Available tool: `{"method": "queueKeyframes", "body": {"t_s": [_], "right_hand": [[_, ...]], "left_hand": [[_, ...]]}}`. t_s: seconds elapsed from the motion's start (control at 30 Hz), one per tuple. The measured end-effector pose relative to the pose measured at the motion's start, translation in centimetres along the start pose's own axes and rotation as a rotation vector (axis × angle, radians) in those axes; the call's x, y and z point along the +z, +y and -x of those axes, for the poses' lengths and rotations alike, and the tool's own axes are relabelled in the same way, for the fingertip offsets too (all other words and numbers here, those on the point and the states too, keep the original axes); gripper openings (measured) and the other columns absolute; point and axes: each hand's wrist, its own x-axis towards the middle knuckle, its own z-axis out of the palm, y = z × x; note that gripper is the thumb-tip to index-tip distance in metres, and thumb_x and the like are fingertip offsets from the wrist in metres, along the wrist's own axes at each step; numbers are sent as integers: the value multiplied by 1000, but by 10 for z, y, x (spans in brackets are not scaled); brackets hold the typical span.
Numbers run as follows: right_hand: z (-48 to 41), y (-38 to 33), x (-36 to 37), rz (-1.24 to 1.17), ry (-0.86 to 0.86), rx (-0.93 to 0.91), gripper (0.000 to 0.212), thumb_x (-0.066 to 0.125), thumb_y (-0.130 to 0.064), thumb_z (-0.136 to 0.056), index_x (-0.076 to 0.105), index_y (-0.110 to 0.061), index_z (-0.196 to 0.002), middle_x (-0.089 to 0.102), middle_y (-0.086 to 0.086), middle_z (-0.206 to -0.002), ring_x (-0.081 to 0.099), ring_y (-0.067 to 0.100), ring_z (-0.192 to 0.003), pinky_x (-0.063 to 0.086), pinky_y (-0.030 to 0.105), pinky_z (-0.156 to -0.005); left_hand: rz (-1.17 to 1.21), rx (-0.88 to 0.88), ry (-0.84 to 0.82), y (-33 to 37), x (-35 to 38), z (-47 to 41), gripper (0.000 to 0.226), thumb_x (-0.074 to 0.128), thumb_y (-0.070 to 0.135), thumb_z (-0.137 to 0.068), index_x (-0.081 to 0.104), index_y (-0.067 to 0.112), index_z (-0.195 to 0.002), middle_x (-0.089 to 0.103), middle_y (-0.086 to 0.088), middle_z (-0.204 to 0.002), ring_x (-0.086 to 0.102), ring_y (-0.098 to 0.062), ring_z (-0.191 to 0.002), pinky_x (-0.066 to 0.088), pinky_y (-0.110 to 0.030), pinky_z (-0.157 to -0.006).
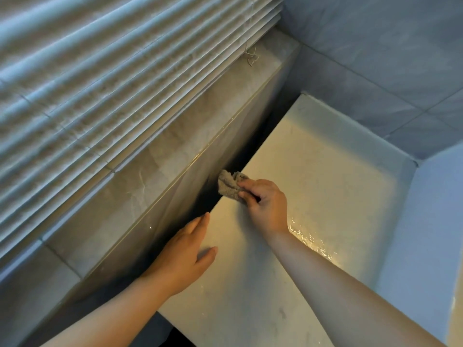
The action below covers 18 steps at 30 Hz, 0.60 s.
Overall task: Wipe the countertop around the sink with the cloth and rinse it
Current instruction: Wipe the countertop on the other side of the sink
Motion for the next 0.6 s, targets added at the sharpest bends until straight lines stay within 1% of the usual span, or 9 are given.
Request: {"method": "queueKeyframes", "body": {"t_s": [0.03,0.1,0.2,0.23,0.3,0.37,0.43,0.5,0.6], "right_hand": [[5,-2,0,-2,-14,-3,24,71,-8,-78,76,-17,-100,73,-1,-94,62,17,-93,44,19,-85],[13,-4,-4,-20,-75,24,24,71,-8,-78,76,-19,-99,73,-3,-94,62,15,-94,44,18,-85],[17,-15,-17,-172,-127,204,22,71,-8,-80,77,-21,-98,74,-8,-94,65,6,-93,49,21,-87],[17,-19,-25,-254,-95,270,22,71,-7,-79,77,-22,-96,74,-9,-93,66,3,-91,50,20,-86],[11,-24,-43,-360,28,337,24,72,-5,-78,75,-23,-94,73,-8,-91,66,-4,-84,48,13,-81],[-2,-23,-66,-377,141,341,25,72,-4,-79,74,-20,-97,72,-7,-91,63,-12,-77,46,7,-76],[-20,-17,-89,-329,224,331,24,72,-5,-80,73,-16,-101,71,-7,-92,61,-15,-75,45,5,-76],[-37,-6,-103,-232,270,328,23,71,-9,-81,74,-17,-103,71,-7,-95,62,-11,-81,46,6,-81],[-52,19,-103,-109,248,338,23,70,-13,-82,74,-19,-104,72,-5,-100,64,6,-93,45,13,-85]], "left_hand": [[-1,0,-2,-1,0,1,75,42,47,-96,-5,28,-151,0,15,-158,11,-5,-143,14,-16,-109],[-7,-4,-10,-1,0,3,75,41,46,-96,-6,28,-151,-1,16,-158,10,-5,-143,14,-17,-109],[-2,-6,-11,-1,0,4,73,40,46,-96,-5,30,-151,-1,17,-158,12,-5,-143,16,-19,-111],[5,-10,-8,-1,0,4,72,40,47,-96,-4,30,-151,0,16,-158,12,-6,-143,17,-20,-112],[-8,-3,14,-1,0,3,71,39,47,-96,-2,28,-151,2,15,-158,12,-6,-143,16,-21,-113],[-47,17,53,2,1,2,72,39,47,-96,-2,26,-152,1,13,-159,7,-6,-144,12,-20,-113],[-73,56,86,6,2,1,74,39,47,-96,-5,25,-151,-6,14,-158,-3,-4,-144,6,-19,-113],[-102,114,101,10,4,1,75,39,47,-96,-7,25,-151,-13,16,-157,-13,-2,-143,1,-20,-113],[-158,182,94,14,9,-4,75,39,48,-96,-6,26,-151,-15,16,-157,-18,-1,-142,-2,-22,-115]]}}
